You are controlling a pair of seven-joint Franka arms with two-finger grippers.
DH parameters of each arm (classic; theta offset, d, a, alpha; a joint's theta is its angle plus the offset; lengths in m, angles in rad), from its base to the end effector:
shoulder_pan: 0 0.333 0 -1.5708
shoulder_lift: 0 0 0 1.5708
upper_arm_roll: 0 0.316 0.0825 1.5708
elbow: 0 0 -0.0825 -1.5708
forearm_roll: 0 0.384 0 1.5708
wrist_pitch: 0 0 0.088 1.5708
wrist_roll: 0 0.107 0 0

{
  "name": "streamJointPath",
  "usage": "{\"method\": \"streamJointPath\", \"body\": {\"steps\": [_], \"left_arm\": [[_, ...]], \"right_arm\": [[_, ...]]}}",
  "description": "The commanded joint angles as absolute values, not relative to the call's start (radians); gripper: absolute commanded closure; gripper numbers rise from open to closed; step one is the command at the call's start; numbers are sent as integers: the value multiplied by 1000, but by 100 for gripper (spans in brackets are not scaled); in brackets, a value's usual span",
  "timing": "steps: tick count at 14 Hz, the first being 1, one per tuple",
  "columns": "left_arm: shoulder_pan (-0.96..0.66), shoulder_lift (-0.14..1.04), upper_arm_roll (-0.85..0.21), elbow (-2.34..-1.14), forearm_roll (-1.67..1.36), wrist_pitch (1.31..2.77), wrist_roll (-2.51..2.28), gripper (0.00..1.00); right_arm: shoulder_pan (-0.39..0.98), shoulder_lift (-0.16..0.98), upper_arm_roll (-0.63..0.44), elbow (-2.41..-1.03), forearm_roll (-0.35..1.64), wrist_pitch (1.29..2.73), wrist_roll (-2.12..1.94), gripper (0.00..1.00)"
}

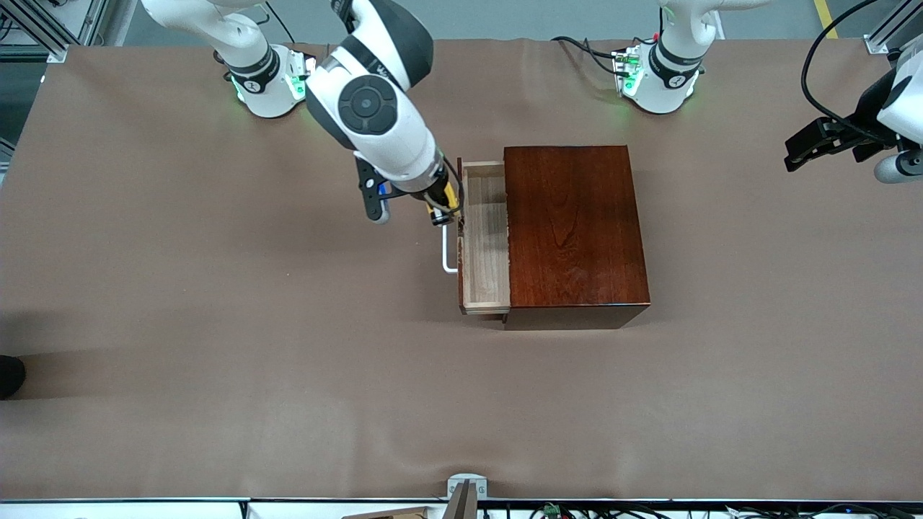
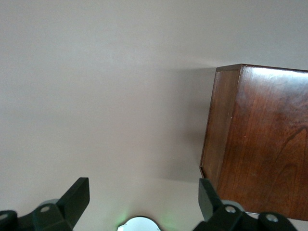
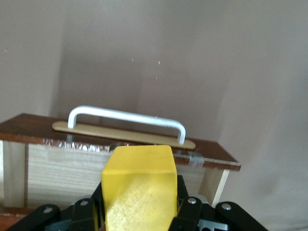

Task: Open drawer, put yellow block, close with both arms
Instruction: 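Carry the yellow cube with the right gripper over the open drawer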

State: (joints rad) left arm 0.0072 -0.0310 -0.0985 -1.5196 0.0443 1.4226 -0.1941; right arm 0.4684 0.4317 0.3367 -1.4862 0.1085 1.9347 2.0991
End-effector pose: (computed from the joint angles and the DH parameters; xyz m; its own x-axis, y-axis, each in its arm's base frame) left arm 0.5276 -0.0440 0.6526 0.9925 0.1093 -0.0556 0.1060 -0.9926 -0.0590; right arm 0.4935 0.4737 0.4421 0.1914 -0.9561 -0.2219 -0.9718 -0.2163 0.0940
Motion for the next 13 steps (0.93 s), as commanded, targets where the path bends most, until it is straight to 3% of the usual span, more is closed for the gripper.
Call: {"method": "streamJointPath", "body": {"steps": [1, 13], "left_arm": [[23, -32, -104, -1505, 31, 1419, -179, 0], [26, -43, -101, -1505, 31, 1413, -176, 0]], "right_arm": [[520, 475, 331, -1434, 62, 1980, 2196, 83], [577, 555, 330, -1411, -20, 2026, 2269, 83]]}}
